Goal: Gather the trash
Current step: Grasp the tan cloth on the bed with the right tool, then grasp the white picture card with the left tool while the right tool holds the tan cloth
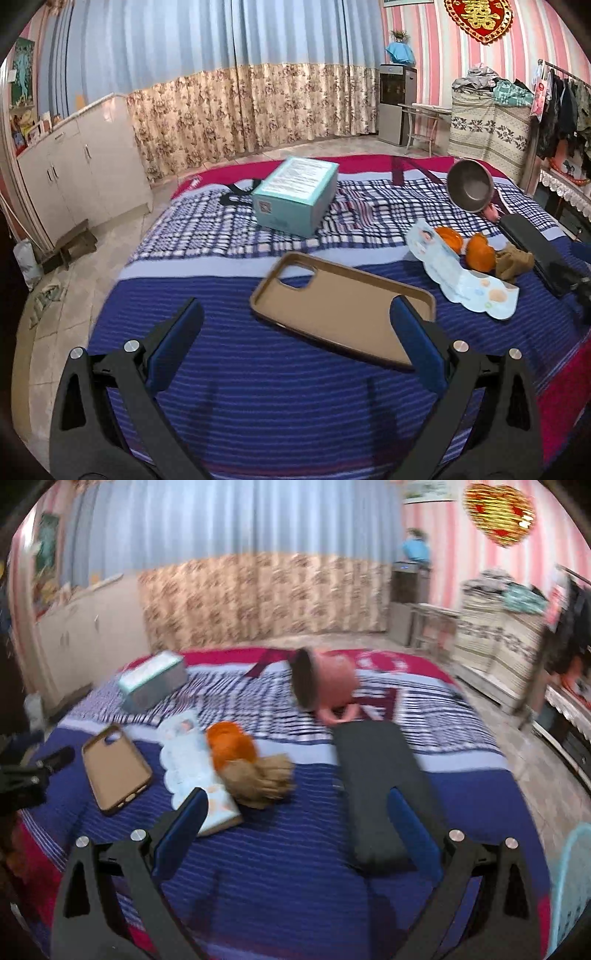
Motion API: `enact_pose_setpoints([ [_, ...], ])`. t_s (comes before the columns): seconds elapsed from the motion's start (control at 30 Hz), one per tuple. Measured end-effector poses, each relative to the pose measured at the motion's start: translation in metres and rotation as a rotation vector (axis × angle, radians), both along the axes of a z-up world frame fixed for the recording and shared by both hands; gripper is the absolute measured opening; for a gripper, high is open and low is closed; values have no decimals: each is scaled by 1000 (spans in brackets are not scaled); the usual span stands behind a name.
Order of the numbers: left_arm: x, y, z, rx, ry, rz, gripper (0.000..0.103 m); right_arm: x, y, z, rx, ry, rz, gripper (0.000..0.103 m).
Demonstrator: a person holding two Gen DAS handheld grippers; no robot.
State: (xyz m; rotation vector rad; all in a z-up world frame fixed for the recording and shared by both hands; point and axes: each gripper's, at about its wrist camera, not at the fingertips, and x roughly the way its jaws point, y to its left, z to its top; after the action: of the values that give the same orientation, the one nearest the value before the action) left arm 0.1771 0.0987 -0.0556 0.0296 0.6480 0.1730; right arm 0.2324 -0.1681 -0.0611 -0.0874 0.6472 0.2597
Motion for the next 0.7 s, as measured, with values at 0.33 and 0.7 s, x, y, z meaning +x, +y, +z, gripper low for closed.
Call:
enact_pose_setpoints([
  [0.33, 19, -9, -1, -26, 40, -74, 97, 26, 22, -20, -10, 102, 108, 42],
  [0.7, 80, -78, -15, -110, 125, -229, 93, -26, -65, 21, 17, 3, -76, 42],
])
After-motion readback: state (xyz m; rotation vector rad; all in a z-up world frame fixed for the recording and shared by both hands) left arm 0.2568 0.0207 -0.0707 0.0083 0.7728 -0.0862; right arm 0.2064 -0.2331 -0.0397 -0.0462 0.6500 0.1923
